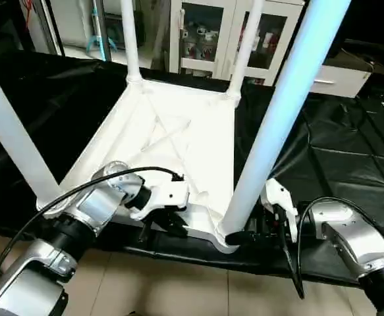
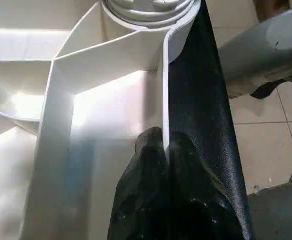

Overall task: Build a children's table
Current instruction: Rotate leg to tighten

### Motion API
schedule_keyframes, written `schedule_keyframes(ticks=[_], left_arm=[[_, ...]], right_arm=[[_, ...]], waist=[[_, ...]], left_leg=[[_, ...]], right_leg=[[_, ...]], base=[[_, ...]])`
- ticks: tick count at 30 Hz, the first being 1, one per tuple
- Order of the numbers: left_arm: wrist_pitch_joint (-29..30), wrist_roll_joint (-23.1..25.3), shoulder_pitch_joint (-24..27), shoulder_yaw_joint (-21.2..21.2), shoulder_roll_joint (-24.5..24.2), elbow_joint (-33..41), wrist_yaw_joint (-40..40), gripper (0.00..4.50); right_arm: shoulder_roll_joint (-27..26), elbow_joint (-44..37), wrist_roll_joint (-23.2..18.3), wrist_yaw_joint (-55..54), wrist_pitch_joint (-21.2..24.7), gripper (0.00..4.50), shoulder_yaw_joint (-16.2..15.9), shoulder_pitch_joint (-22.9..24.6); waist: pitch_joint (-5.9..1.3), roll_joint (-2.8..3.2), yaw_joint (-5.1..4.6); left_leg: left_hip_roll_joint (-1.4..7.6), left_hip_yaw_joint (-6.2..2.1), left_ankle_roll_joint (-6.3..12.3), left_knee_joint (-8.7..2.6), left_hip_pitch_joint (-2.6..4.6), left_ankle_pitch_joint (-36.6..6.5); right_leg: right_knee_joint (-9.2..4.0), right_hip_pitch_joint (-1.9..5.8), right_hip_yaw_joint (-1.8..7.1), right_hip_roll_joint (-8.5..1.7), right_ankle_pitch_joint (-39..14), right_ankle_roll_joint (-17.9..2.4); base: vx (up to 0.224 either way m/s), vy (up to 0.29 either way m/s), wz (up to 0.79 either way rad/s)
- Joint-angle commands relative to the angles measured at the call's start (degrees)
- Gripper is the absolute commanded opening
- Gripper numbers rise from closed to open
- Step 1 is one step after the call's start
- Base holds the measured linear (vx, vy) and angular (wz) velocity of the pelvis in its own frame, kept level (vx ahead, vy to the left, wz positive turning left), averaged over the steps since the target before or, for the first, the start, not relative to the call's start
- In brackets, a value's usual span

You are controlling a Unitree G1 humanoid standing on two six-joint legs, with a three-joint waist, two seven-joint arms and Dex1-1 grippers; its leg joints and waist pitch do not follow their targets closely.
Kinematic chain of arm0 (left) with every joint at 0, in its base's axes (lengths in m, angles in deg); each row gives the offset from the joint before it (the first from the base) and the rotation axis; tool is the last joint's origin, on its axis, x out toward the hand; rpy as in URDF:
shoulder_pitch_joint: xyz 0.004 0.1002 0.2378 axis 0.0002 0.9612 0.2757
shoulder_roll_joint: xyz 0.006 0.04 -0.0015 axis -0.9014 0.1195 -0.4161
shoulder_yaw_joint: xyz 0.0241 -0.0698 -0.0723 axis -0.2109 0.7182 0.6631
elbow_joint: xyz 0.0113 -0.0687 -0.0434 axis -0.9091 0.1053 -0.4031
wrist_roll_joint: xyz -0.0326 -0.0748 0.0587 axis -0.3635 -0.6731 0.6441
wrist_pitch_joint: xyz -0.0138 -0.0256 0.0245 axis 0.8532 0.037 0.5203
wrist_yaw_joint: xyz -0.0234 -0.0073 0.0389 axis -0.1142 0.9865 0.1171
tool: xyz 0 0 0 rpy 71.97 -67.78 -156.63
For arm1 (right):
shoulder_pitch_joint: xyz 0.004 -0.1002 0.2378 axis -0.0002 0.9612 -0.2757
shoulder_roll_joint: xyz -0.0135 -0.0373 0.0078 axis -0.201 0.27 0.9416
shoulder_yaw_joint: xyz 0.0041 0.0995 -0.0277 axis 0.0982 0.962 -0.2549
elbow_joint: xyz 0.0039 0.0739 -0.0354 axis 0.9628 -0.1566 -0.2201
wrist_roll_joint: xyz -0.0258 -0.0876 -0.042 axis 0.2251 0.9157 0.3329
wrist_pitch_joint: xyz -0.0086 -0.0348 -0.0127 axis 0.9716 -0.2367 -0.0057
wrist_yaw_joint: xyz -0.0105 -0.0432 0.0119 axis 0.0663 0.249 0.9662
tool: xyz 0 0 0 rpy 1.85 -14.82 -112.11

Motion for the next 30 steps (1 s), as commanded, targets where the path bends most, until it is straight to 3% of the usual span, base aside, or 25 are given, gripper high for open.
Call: schedule_keyframes(ticks=[1,3,4,5,6,7,8,10,11,12,13,14,15,16,17,18,19,20,21,22,23,24,25,28,30], left_arm=[[0.98,1.27,1.58,-1.87,3.29,-3.79,4.54,0.0],[1.21,0.87,0.94,0.18,5.55,-5.94,8.99,0.0],[1.38,0.62,0.65,1.03,6.51,-6.91,10.78,0.0],[0.93,0.09,0.06,2.43,8.16,-8.82,13.48,0.0],[0.52,-1.56,-0.62,4.46,10.42,-10.97,15.64,0.0],[0.47,-2.08,-0.77,4.95,10.95,-11.42,15.87,0.0],[0.76,-3.16,-1.32,6.22,12.61,-12.75,17.41,0.0],[1.1,-3.17,-1.97,6.8,13.91,-14.06,19.56,0.0],[1.27,-2.61,-2.42,6.76,14.51,-14.92,21.23,0.0],[1.49,-1.24,-3.36,6.86,15.67,-16.9,25.25,0.0],[1.83,-0.07,-4.2,7.05,16.55,-18.56,28.93,0.0],[2.23,1.1,-5.3,7.91,17.74,-20.72,33.81,0.0],[2.15,1.78,-6.23,8.66,18.59,-22.41,37.28,0.0],[1.08,3.04,-8.05,10.36,19.82,-25.41,43.5,0.0],[1.04,3.07,-8.09,10.39,19.82,-25.47,43.63,0.0],[0.49,3.43,-8.61,10.74,19.94,-26.18,45.17,0.0],[-0.65,4.4,-9.4,10.88,19.63,-27.35,47.54,0.0],[-1.01,4.7,-9.6,10.69,19.42,-27.66,47.9,0.0],[-1.23,4.87,-9.73,10.58,19.3,-27.86,48.11,0.0],[-2.05,5.19,-10.12,10.28,19.05,-28.62,48.57,0.0],[-2.19,5.22,-10.17,10.24,19.01,-28.73,48.6,0.0],[-2.82,5.34,-10.2,9.95,18.73,-28.83,48.21,0.0],[-2.89,5.36,-10.2,9.93,18.7,-28.86,48.17,0.0],[-6.6,6.04,-9.27,8.81,17.38,-29.24,44.96,0.0],[-8.05,6.31,-8.75,7.95,16.7,-29.08,43.16,0.0]], right_arm=[[-3.18,4.56,2.81,-8.29,-1.36,2.32,1.5,-0.89],[-6.05,8.38,4.07,-15.4,-2.52,2.3,3.43,-2.31],[-7.43,9.76,3.81,-18.21,-2.28,2.21,4.6,-2.87],[-9.74,11.57,2.52,-22.07,-0.77,2.16,6.59,-3.75],[-12.24,13.25,1.85,-26.05,0.14,2.14,7.95,-4.59],[-12.74,13.6,1.88,-26.81,0.15,2.12,8.1,-4.76],[-14.76,14.49,2.12,-29.82,0.36,2.11,8.38,-5.27],[-16.73,15.58,2.72,-33.34,0.5,2.1,8.62,-5.96],[-17.88,16.46,3.4,-35.99,0.46,2.08,8.72,-6.53],[-20.28,18.83,4.71,-41.34,0.02,2.07,9.41,-7.81],[-21.97,20.91,5.76,-45.71,-0.47,2.07,10.07,-8.94],[-23.92,23.7,6.89,-51.6,-1.01,2.07,11.29,-10.4],[-25.46,26.04,7.25,-56.52,-0.97,2.06,12.68,-11.63],[-27.88,30.17,8.52,-66.56,-2.54,2.06,14.87,-13.91],[-27.92,30.26,8.55,-66.76,-2.6,2.05,14.9,-13.96],[-28.47,31.34,8.86,-69.16,-3.34,2.05,15.33,-14.62],[-29.1,33.08,9.44,-72.1,-5.02,2.05,15.56,-15.82],[-29.41,33.5,8.82,-72.38,-5.88,2.04,16.26,-16.18],[-29.59,33.76,8.45,-72.54,-6.4,2.04,16.68,-16.39],[-30.16,34.67,6.97,-71.82,-7.89,2.04,18.27,-17.18],[-30.25,34.81,6.7,-71.53,-8.1,2.04,18.54,-17.31],[-30.23,34.94,6.21,-69.88,-9.11,2.04,19.0,-17.71],[-30.2,34.92,6.25,-69.77,-9.27,2.04,18.99,-17.71],[-28.47,33.47,7.64,-65.62,-15.66,2.04,18.38,-17.24],[-27.76,32.18,7.09,-63.69,-16.4,2.38,18.3,-16.61]], waist=[[-2.38,0.51,-0.15],[-2.04,0.45,-0.34],[-1.64,0.33,-0.89],[-1.75,0.26,-1.5],[-1.9,0.7,-2.41],[-1.9,0.7,-2.41],[-2.1,1.61,-3.36],[-1.89,1.89,-4.57],[-1.79,1.85,-4.87],[-1.38,2.04,-5.25],[-1.01,2.37,-5.89],[-0.73,3.01,-6.08],[-0.32,3.55,-5.19],[-0.53,2.73,-0.55],[-2.27,-2.19,-2.53],[-1.29,-0.87,-1.59],[-1.91,-1.19,-1.07],[-3.31,0.51,0.3],[-3.01,0.25,-0.36],[-3.05,0.68,-0.27],[-3.05,0.68,-0.27],[-3.15,1.26,-0.38],[-3.14,1.01,-0.37],[-3.12,0.88,0.12],[-3.18,0.91,0.04]], left_leg=[[3.35,-1.58,-0.32,-4.58,0.46,-19.3],[3.27,-1.86,-1.31,-4.56,0.92,-22.84],[2.95,-2.23,-2.07,-4.61,1.43,-26.56],[2.78,-2.88,-2.71,-4.43,1.49,-28.88],[2.89,-3.46,-2.96,-4.51,1.32,-29.73],[2.89,-3.46,-2.96,-4.51,1.32,-29.73],[3.34,-4.73,-3.85,-5.16,0.38,-32.14],[3.76,-5.47,-3.99,-5.84,0.24,-36.3],[3.76,-5.59,-3.9,-5.91,0.31,-37.57],[3.65,-5.4,-3.64,-5.74,1.41,-40.38],[3.65,-5.55,-3.71,-5.83,1.79,-42.43],[4.52,-5.81,-4.14,-7.67,-0.29,-45.39],[5.96,-5.26,-4.29,-12.02,-3.98,-49.41],[5.8,-1.43,-2.32,-13.14,-5.7,-48.62],[2.3,-1.5,-2.6,-4.54,2.58,-32.95],[1.03,-3.15,-2.83,2.33,5.21,-24.78],[1.03,-3.95,-0.22,2.74,-1.15,-8.85],[2.03,-4.59,-2.07,-1.98,-3.85,1.36],[2.54,-4.12,-1.55,-2.94,-1.44,-0.4],[2.61,-3.65,-1.39,-3.01,-0.67,-3.41],[2.61,-3.65,-1.39,-3.01,-0.67,-3.41],[2.79,-3.46,-0.74,-3.24,-0.96,-4.4],[2.82,-3.26,-0.27,-3.35,-1.5,-4.25],[3.02,-2.89,0.73,-3.51,-1.0,-5.71],[3.09,-2.83,1.19,-3.55,-0.87,-5.18]], right_leg=[[-4.02,1.96,2.68,-3.22,-19.66,-10.34],[-4.72,1.6,2.53,-3.37,-26.24,-8.61],[-5.6,1.2,2.01,-3.31,-33.77,-6.17],[-6.47,1.42,1.24,-3.57,-40.12,-3.09],[-7.1,1.86,0.42,-3.8,-41.48,-1.82],[-7.1,1.86,0.42,-3.8,-41.48,-1.82],[-7.24,3.41,-1.03,-3.67,-39.12,-0.82],[-7.17,3.77,-1.68,-3.45,-33.74,-2.0],[-7.21,3.78,-1.94,-3.46,-33.16,-2.12],[-8.02,3.07,-2.61,-3.37,-34.36,-2.17],[-8.37,3.12,-3.85,-3.1,-36.26,-1.36],[-5.82,5.1,-4.23,-2.31,-34.64,-0.68],[1.77,8.1,-3.68,-0.66,-28.68,-1.55],[8.47,7.42,-0.52,1.09,-14.74,-2.02],[0.36,0.65,4.15,-2.15,-37.65,1.98],[-6.99,-3.42,5.02,-8.2,-52.9,0.15],[-6.15,2.32,6.75,-9.15,-57.22,1.4],[-1.95,5.35,4.06,-5.64,-32.82,-1.11],[-0.75,2.61,2.62,-2.27,-14.45,-3.17],[-0.45,2.61,2.83,-2.39,-5.81,-7.0],[-0.45,2.61,2.83,-2.39,-5.81,-7.0],[-0.29,3.32,2.8,-2.59,-1.89,-9.84],[-0.32,3.85,2.58,-2.48,-0.7,-10.42],[-0.94,3.88,2.67,-2.85,-2.81,-10.75],[-0.92,3.85,2.68,-2.79,-1.61,-11.04]], base=[[0.0,0.0,0.0],[0.0,0.0,0.0],[0.0,0.0,0.0],[-0.076,0.003,-0.08],[0.0,0.0,0.0],[-0.081,0.025,-0.2],[-0.07,0.048,-0.24],[-0.077,0.06,-0.26],[0.0,0.0,0.0],[0.0,0.0,0.0],[0.0,0.0,0.0],[-0.1,-0.01,-0.06],[-0.075,-0.009,-0.04],[-0.105,-0.039,0.13],[0.03,-0.153,0.19],[0.03,-0.153,0.19],[0.094,-0.138,-0.2],[0.076,-0.015,-0.34],[0.083,-0.033,-0.28],[0.0,0.0,0.0],[0.0,0.0,0.0],[0.0,0.0,0.0],[0.0,0.0,0.0],[0.0,0.0,0.0],[0.0,0.0,0.0]])
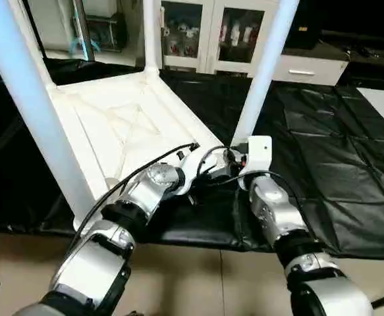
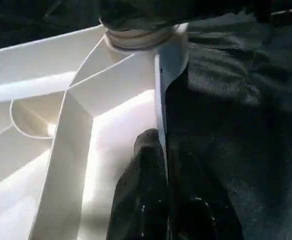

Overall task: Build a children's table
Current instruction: Rotate leg to tighten

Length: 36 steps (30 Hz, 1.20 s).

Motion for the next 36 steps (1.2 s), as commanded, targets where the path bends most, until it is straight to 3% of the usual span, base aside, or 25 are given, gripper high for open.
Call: schedule_keyframes(ticks=[1,2,3,5,6,7,9,11,13,15,20,23,25,27,30,32,36], left_arm=[[-3.86,1.16,2.17,-1.44,-1.87,-1.08,-2.55,0.0],[-3.81,0.9,2.59,-1.66,-2.31,-0.7,-4.31,0.0],[-3.93,0.5,2.84,-1.79,-2.68,-0.33,-6.44,0.0],[-4.16,0.31,3.19,-2.46,-3.29,0.3,-9.43,0.0],[-6.49,0.53,3.75,-4.21,-4.61,1.01,-14.29,0.0],[-9.99,0.4,4.89,-6.62,-6.6,2.56,-21.7,0.0],[-11.46,0.21,5.44,-7.61,-7.47,3.33,-24.97,0.0],[-9.02,-0.74,7.07,-9.25,-9.74,6.77,-32.89,0.0],[-7.97,-0.81,7.85,-9.94,-10.64,8.11,-35.45,0.0],[-7.13,-0.9,8.47,-10.71,-11.36,9.65,-37.44,0.0],[-5.84,-1.87,9.89,-12.66,-13.22,14.14,-43.85,0.0],[-5.06,-0.83,9.95,-13.73,-14.51,15.42,-45.51,0.0],[-3.96,-0.15,9.79,-13.86,-15.14,15.94,-46.27,0.0],[-4.03,0.02,9.56,-13.83,-15.16,15.92,-46.25,0.0],[-4.47,0.24,8.82,-13.49,-15.09,15.73,-45.72,0.0],[-4.69,0.47,8.79,-13.28,-15.05,15.65,-44.81,0.0],[-4.95,0.71,8.78,-13.12,-14.85,15.07,-43.53,0.0]], right_arm=[[1.89,-2.64,-0.64,2.67,-1.99,2.58,0.37,0.72],[3.01,-4.41,-0.7,4.85,-2.14,2.71,-0.03,1.38],[4.11,-6.16,-0.93,7.55,-2.1,2.75,-0.28,1.91],[5.4,-8.13,-1.43,10.7,-1.25,2.8,-0.75,2.5],[7.52,-10.4,-2.22,16.24,0.5,3.03,-1.71,3.32],[10.58,-12.37,-2.06,23.03,2.01,3.12,-3.75,4.46],[11.92,-12.89,-1.65,25.81,2.29,3.16,-4.75,4.95],[17.65,-17.39,-1.34,38.19,4.12,3.32,-9.2,7.86],[20.08,-19.19,-1.64,43.71,6.03,3.58,-11.19,9.07],[21.85,-20.14,-1.12,46.94,6.07,3.65,-12.65,9.68],[24.44,-23.47,-2.56,54.91,8.21,4.07,-15.04,10.63],[24.79,-23.7,-2.02,55.85,7.99,4.13,-15.83,10.58],[25.06,-24.62,-2.7,57.94,9.1,4.13,-16.14,10.86],[25.4,-25.36,-2.97,58.68,9.14,4.13,-16.25,11.23],[26.34,-27.28,-3.8,61.11,10.04,4.13,-16.41,12.15],[26.61,-27.16,-3.39,61.74,9.94,3.86,-16.83,12.35],[26.21,-26.88,-3.41,61.92,10.09,3.55,-16.96,12.32]], waist=[[-2.94,0.18,0.17],[-2.93,-0.06,0.21],[-2.95,0.45,0.28],[-2.98,0.18,0.36],[-2.95,0.06,0.35],[-2.93,0.01,0.6],[-2.82,0.17,0.76],[-2.91,-0.07,1.03],[-2.74,-0.03,1.3],[-2.79,-0.13,1.32],[-2.64,-0.26,1.62],[-2.46,-0.23,1.62],[-2.28,0.11,1.62],[-2.17,-0.01,1.64],[-2.33,-0.11,1.8],[-2.45,0.07,1.84],[-2.42,0.15,1.92]], left_leg=[[2.17,-0.06,3.56,-3.77,0.38,-5.93],[2.16,0.01,3.91,-3.72,0.29,-5.92],[2.17,0.01,4.02,-3.7,0.35,-5.87],[2.26,0.1,4.66,-3.65,0.46,-6.02],[2.24,0.26,5.02,-3.59,0.49,-5.6],[2.27,0.18,5.73,-3.55,0.34,-5.61],[2.32,0.27,6.41,-3.53,0.38,-5.6],[2.63,0.37,6.37,-3.47,0.72,-5.26],[2.7,0.45,6.81,-3.56,0.81,-5.45],[2.75,0.43,6.23,-3.67,0.63,-6.11],[2.95,0.63,4.22,-4.03,0.96,-9.79],[2.9,0.72,3.36,-4.26,0.98,-10.9],[2.99,0.67,1.96,-4.65,1.35,-13.95],[3.03,0.65,1.34,-4.82,1.56,-15.43],[3.09,0.68,1.21,-4.79,1.76,-14.98],[2.99,0.73,1.64,-4.66,1.61,-13.31],[2.95,0.76,1.55,-4.65,1.5,-13.33]], right_leg=[[-4.55,3.02,3.32,-3.87,4.14,-11.49],[-4.42,3.24,3.33,-3.9,5.14,-11.61],[-4.34,3.21,3.33,-3.95,5.48,-11.77],[-4.41,3.32,3.32,-4.0,5.95,-12.09],[-4.33,3.13,3.36,-3.9,6.45,-12.49],[-4.34,3.43,3.34,-4.01,6.31,-12.39],[-4.38,3.16,3.37,-3.98,6.57,-12.25],[-4.14,3.09,3.31,-3.93,7.46,-12.81],[-4.12,3.06,3.31,-3.84,7.97,-13.6],[-4.23,3.23,3.3,-3.98,6.48,-13.49],[-4.72,2.97,3.51,-4.16,1.5,-13.06],[-4.94,2.82,3.57,-4.13,-0.56,-12.56],[-5.53,2.69,3.69,-4.27,-5.19,-11.92],[-5.76,2.66,3.77,-4.26,-7.11,-11.61],[-5.68,2.67,3.82,-4.18,-5.89,-11.56],[-5.39,2.75,3.79,-4.09,-3.14,-12.14],[-5.47,2.82,3.78,-4.15,-3.0,-12.13]], base=[[0.0,0.0,0.0],[0.0,0.0,0.0],[0.0,0.0,0.0],[0.0,0.0,0.0],[0.0,0.0,0.0],[0.0,0.0,0.0],[0.0,0.0,0.0],[0.0,0.0,0.0],[0.0,0.0,0.0],[0.0,0.0,0.0],[0.0,0.0,0.0],[0.0,0.0,0.0],[0.0,0.0,0.0],[0.0,0.0,0.0],[0.0,0.0,0.0],[0.0,0.0,0.0],[0.0,0.0,0.0]])
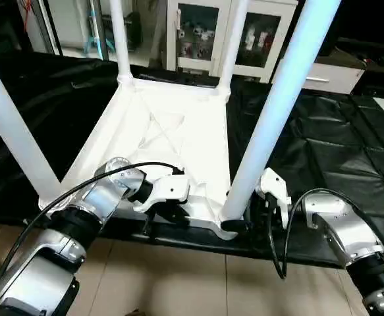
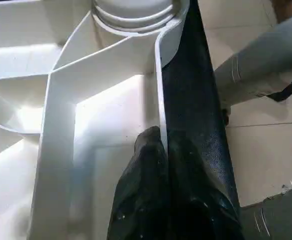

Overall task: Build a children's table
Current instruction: Rotate leg to tighten

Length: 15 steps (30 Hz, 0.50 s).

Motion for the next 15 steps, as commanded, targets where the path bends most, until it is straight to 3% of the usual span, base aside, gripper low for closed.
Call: schedule_keyframes(ticks=[1,2,3,5,15], left_arm=[[-0.14,4.46,2.02,-5.84,0.78,-2.33,-0.94,0.0],[-0.14,4.46,2.02,-5.84,0.78,-2.33,-0.94,0.0],[-0.24,4.86,1.92,-6.0,0.67,-2.55,-0.26,0.0],[-0.26,4.92,1.89,-6.03,0.71,-2.6,-0.15,0.0],[-0.44,5.06,2.95,-5.87,0.12,-1.59,0.03,0.0]], right_arm=[[0.16,-0.51,0.07,0.9,0.34,3.45,-0.21,-0.15],[0.16,-0.51,0.07,0.9,0.34,3.45,-0.21,-0.15],[-0.35,-0.2,0.14,0.93,0.53,3.33,-0.15,-0.28],[-0.52,-0.38,-0.01,1.05,0.8,3.15,-0.09,-0.26],[-1.17,-0.47,-0.51,2.53,1.65,2.34,-0.69,-0.01]], waist=[[-2.25,0.45,-0.36],[-2.24,0.45,-0.32],[-2.25,1.15,-0.24],[-2.21,0.62,-0.28],[-2.1,0.47,-0.34]], left_leg=[[2.69,-0.61,0.73,-4.55,0.61,-13.86],[2.75,-0.64,0.58,-4.61,0.66,-14.33],[2.74,-0.73,0.31,-4.65,0.7,-14.65],[2.74,-0.69,0.21,-4.71,0.72,-15.43],[2.79,-0.76,0.45,-4.86,0.53,-15.01]], right_leg=[[-4.5,1.64,3.14,-3.99,-4.32,-12.15],[-4.62,1.61,3.17,-4.08,-5.35,-11.95],[-4.6,1.54,3.2,-4.09,-5.56,-11.96],[-4.75,1.55,3.22,-4.03,-6.29,-11.8],[-4.96,1.47,3.25,-4.14,-8.68,-10.96]], base=[[0.0,0.0,0.0],[0.0,0.0,0.0],[0.0,0.0,0.0],[0.0,0.0,0.0],[0.0,0.0,0.0]])
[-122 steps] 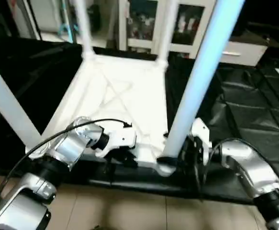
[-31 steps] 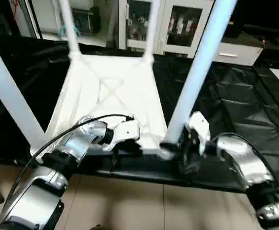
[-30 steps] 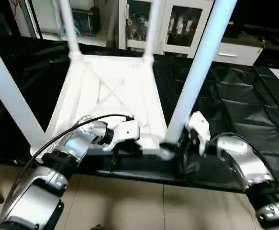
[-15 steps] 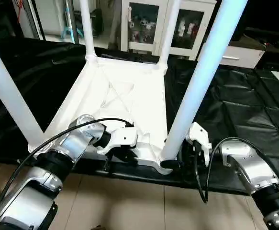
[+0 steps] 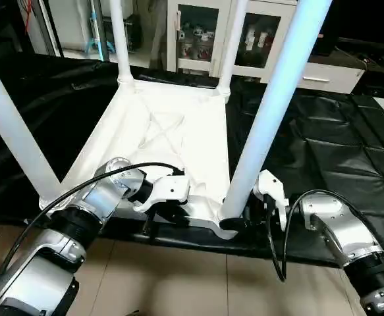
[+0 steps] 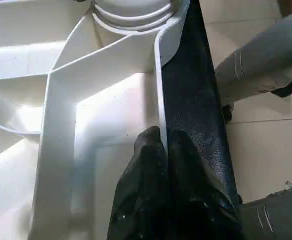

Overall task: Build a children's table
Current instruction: Rotate leg to tighten

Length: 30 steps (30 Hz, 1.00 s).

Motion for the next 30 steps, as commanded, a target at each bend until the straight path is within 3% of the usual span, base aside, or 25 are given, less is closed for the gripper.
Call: schedule_keyframes(ticks=[1,2,3,4,12,15,16,18,20,21,23,26,29,30], left_arm=[[-0.53,4.59,2.63,-5.72,0.82,-2.56,-0.27,0.0],[-0.66,4.63,2.61,-5.75,0.92,-2.86,-0.11,0.0],[-0.66,4.64,2.6,-5.75,0.93,-2.88,-0.11,0.0],[-0.67,4.76,2.2,-5.81,1.39,-3.3,0.09,0.0],[-0.96,4.66,2.67,-4.66,2.3,-2.97,3.61,0.0],[-1.34,4.17,2.88,-3.76,2.88,-3.21,5.26,0.0],[-1.68,2.78,2.46,-1.72,4.27,-4.8,7.85,0.0],[-1.74,1.55,1.69,0.18,5.81,-6.5,10.46,0.0],[-1.72,0.98,0.78,1.3,7.14,-8.11,12.7,0.0],[-1.72,0.98,0.78,1.3,7.14,-8.11,12.7,0.0],[-1.47,1.24,-0.37,2.09,8.4,-9.91,16.68,0.0],[-0.46,1.95,-1.81,3.45,10.33,-12.01,22.45,0.0],[0.77,2.4,-3.49,4.92,11.86,-14.04,26.75,0.0],[1.02,2.8,-4.17,5.41,12.24,-15.07,28.97,0.0]], right_arm=[[-0.13,0.13,0.14,1.72,0.81,2.3,-1.03,-0.34],[-0.08,0.41,0.3,1.84,0.79,2.26,-1.08,-0.4],[-0.06,0.4,0.32,1.86,0.8,2.23,-1.09,-0.41],[0.68,0.11,0.45,2.77,1.45,2.2,-1.26,-0.46],[-1.04,1.11,1.26,-1.46,1.57,2.09,-0.2,-0.62],[-2.19,2.22,2.05,-4.93,1.85,2.08,0.54,-0.88],[-4.35,4.21,1.96,-9.19,3.27,2.07,1.87,-0.93],[-6.55,5.61,2.02,-13.59,5.08,2.07,3.07,-0.8],[-8.21,6.13,2.26,-16.66,6.03,2.06,3.67,-0.71],[-8.21,6.13,2.26,-16.66,6.03,2.06,3.67,-0.71],[-10.83,7.15,3.02,-21.05,6.32,2.06,4.09,-0.97],[-15.36,9.67,5.22,-29.46,6.58,2.05,4.26,-2.22],[-19.38,14.09,7.97,-40.09,7.52,2.05,5.3,-4.87],[-20.73,16.31,8.67,-44.59,7.16,2.04,6.14,-6.01]], waist=[[-2.0,0.12,-0.33],[-2.03,0.45,-0.37],[-2.01,0.34,-0.39],[-2.01,-0.22,-0.3],[-1.84,-0.23,-0.06],[-1.49,-0.47,-0.23],[-1.36,-0.47,-0.44],[-1.19,-0.03,-0.8],[-1.02,-0.59,-1.35],[-1.14,-0.58,-1.37],[-1.42,-0.75,-1.86],[-1.35,-0.55,-2.66],[-1.12,-0.6,-3.68],[-1.16,-0.21,-3.78]], left_leg=[[2.82,-0.76,0.41,-4.73,0.46,-15.06],[2.8,-0.77,0.26,-4.73,0.53,-15.21],[2.79,-0.74,0.24,-4.71,0.51,-15.31],[2.76,-0.7,0.5,-4.68,0.48,-15.04],[2.83,-0.66,0.51,-4.81,0.57,-15.76],[2.74,-0.84,-0.27,-5.09,0.68,-18.88],[2.69,-0.92,-0.54,-5.18,0.8,-20.0],[2.66,-1.28,-1.65,-5.47,0.94,-22.58],[2.42,-1.91,-2.34,-5.76,0.96,-26.08],[2.44,-2.09,-2.49,-5.81,1.03,-26.27],[2.56,-2.34,-2.53,-6.5,0.2,-23.8],[2.47,-2.11,-3.19,-6.46,0.88,-25.07],[2.21,-2.38,-3.69,-6.58,1.0,-28.19],[2.17,-2.46,-3.94,-6.55,1.19,-28.78]], right_leg=[[-5.0,1.42,3.21,-4.14,-8.71,-10.9],[-5.02,1.38,3.22,-4.09,-8.43,-10.93],[-5.04,1.38,3.22,-4.08,-8.36,-10.94],[-5.03,1.44,3.21,-4.11,-8.7,-10.82],[-5.32,1.07,3.37,-4.22,-11.36,-10.04],[-5.99,0.7,3.55,-4.39,-18.45,-8.36],[-6.37,0.45,3.67,-4.46,-21.94,-7.42],[-6.84,0.19,3.73,-4.6,-25.83,-6.36],[-7.62,0.12,3.43,-4.83,-34.07,-3.34],[-7.8,0.23,3.31,-4.97,-34.85,-2.79],[-7.57,0.96,3.11,-4.73,-30.15,-2.68],[-7.55,0.16,3.14,-4.5,-26.18,-4.71],[-7.86,-0.04,3.07,-4.51,-29.47,-4.25],[-7.94,-0.2,3.1,-4.62,-30.03,-4.12]], base=[[0.0,0.0,0.0],[0.0,0.0,0.0],[0.0,0.0,0.0],[0.0,0.0,0.0],[0.0,0.0,0.0],[0.0,0.0,0.0],[0.0,0.0,0.0],[0.0,0.0,0.0],[-0.054,0.013,-0.09],[-0.057,0.021,-0.12],[-0.034,0.035,-0.18],[-0.013,0.017,-0.08],[0.0,0.0,0.0],[0.0,0.0,0.0]])
